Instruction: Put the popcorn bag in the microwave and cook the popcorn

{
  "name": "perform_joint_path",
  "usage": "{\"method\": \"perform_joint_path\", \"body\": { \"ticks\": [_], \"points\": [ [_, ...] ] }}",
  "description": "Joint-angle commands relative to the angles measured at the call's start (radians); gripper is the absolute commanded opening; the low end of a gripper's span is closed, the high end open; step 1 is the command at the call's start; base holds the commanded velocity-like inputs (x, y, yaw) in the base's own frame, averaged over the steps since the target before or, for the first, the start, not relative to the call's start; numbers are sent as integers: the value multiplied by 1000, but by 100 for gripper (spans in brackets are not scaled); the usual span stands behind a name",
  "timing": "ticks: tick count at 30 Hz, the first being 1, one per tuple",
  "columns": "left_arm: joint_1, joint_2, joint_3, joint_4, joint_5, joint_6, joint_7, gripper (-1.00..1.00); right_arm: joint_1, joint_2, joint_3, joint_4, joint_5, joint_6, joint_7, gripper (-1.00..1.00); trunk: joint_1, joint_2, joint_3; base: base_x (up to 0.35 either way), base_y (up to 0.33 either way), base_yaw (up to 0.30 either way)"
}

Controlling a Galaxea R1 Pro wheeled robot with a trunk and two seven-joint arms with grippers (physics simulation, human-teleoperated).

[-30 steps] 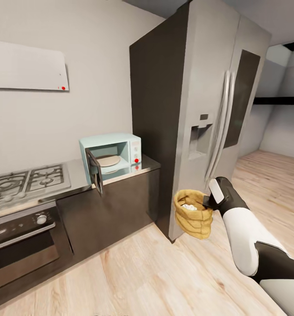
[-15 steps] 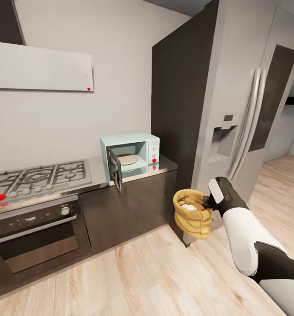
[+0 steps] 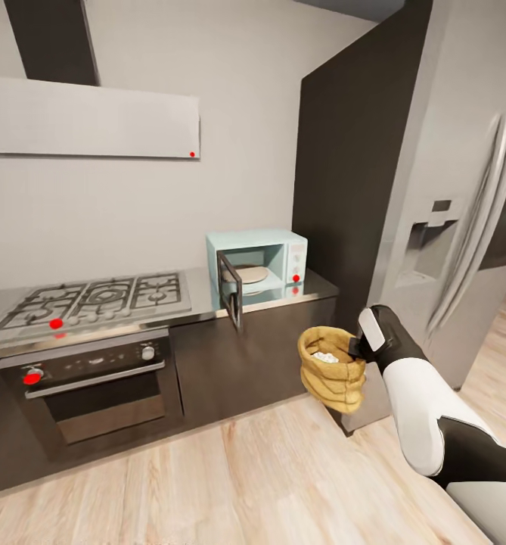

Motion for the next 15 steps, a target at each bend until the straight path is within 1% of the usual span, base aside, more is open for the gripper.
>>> {"method": "perform_joint_path", "body": {
  "ticks": [1, 13, 15],
  "points": [
    [0, 0, 1, 0, 4, -2, 1, 100, -1, 1, -4, -1, -11, 1, -11, -100, 0, -1, -1, 0, 0, 268],
    [0, 0, 1, 0, 4, -2, 1, 100, -1, 1, -4, -1, -12, 1, -9, -100, 0, -1, -1, 0, 0, 266],
    [0, 0, 1, 0, 4, -2, 1, 100, -1, 1, -4, -1, -12, 1, -9, -100, 0, -1, -1, 0, 0, 112]
  ]
}}
